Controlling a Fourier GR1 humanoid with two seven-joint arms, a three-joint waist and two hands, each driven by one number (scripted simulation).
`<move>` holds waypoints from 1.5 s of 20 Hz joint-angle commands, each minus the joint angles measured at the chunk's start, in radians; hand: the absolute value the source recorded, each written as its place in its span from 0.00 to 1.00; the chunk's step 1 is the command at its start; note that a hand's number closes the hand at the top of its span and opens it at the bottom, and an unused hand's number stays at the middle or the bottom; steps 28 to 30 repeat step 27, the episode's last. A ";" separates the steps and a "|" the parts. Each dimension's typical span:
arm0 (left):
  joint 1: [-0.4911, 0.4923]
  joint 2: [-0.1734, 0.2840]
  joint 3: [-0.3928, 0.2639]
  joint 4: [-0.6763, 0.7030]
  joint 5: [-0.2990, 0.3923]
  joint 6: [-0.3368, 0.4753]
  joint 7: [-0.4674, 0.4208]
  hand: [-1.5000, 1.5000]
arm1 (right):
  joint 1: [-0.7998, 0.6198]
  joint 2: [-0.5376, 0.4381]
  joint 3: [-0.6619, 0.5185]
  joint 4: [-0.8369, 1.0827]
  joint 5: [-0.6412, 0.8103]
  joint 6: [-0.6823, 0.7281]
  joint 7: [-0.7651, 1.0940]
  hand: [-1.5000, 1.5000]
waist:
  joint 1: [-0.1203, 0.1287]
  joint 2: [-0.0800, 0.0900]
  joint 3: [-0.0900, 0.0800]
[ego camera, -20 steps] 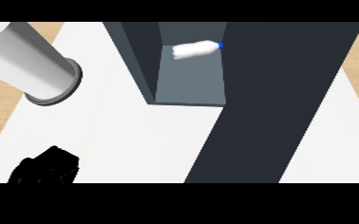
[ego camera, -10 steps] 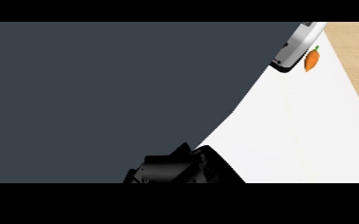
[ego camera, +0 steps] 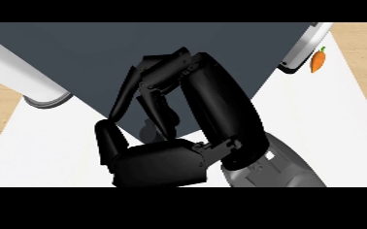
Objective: Pick up the bottled water, place it into the cabinet and close the cabinet
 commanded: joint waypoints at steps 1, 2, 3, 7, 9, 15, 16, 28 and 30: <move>0.059 -0.015 0.042 0.019 0.006 -0.061 -0.015 1.00 | -0.072 0.003 -0.124 0.141 -0.041 0.059 -0.053 1.00 | -0.002 0.004 0.002; 0.002 0.009 0.072 0.022 0.036 -0.037 0.022 1.00 | -0.050 -0.017 -0.122 0.172 -0.049 0.100 -0.069 1.00 | -0.009 0.005 0.002; 0.032 0.000 0.058 0.008 0.016 -0.056 0.014 1.00 | -0.078 0.003 -0.129 0.251 -0.050 0.097 -0.101 1.00 | -0.002 0.006 0.002; 0.017 0.001 0.091 0.026 0.044 -0.062 0.042 1.00 | -0.131 0.002 -0.187 0.416 -0.058 0.131 -0.187 1.00 | -0.002 0.007 0.002; 0.065 0.007 0.116 0.007 0.054 -0.106 0.031 1.00 | -0.104 0.002 -0.184 0.487 -0.062 0.158 -0.268 1.00 | 0.006 0.007 0.002; 0.005 -0.013 0.089 -0.010 0.054 -0.062 0.058 1.00 | -0.175 -0.012 -0.261 0.612 -0.048 0.173 -0.296 1.00 | 0.013 0.016 0.002; -0.007 -0.013 0.083 0.029 0.031 -0.099 0.040 1.00 | -0.138 -0.005 -0.237 0.615 -0.032 0.168 -0.310 1.00 | 0.009 0.015 0.001; -0.045 0.021 0.104 0.019 0.100 -0.093 0.094 1.00 | -0.105 -0.029 -0.261 0.651 -0.021 0.171 -0.346 1.00 | 0.020 0.022 0.001; -0.045 0.021 0.104 0.019 0.100 -0.093 0.094 1.00 | -0.105 -0.029 -0.261 0.651 -0.021 0.171 -0.346 1.00 | 0.020 0.022 0.001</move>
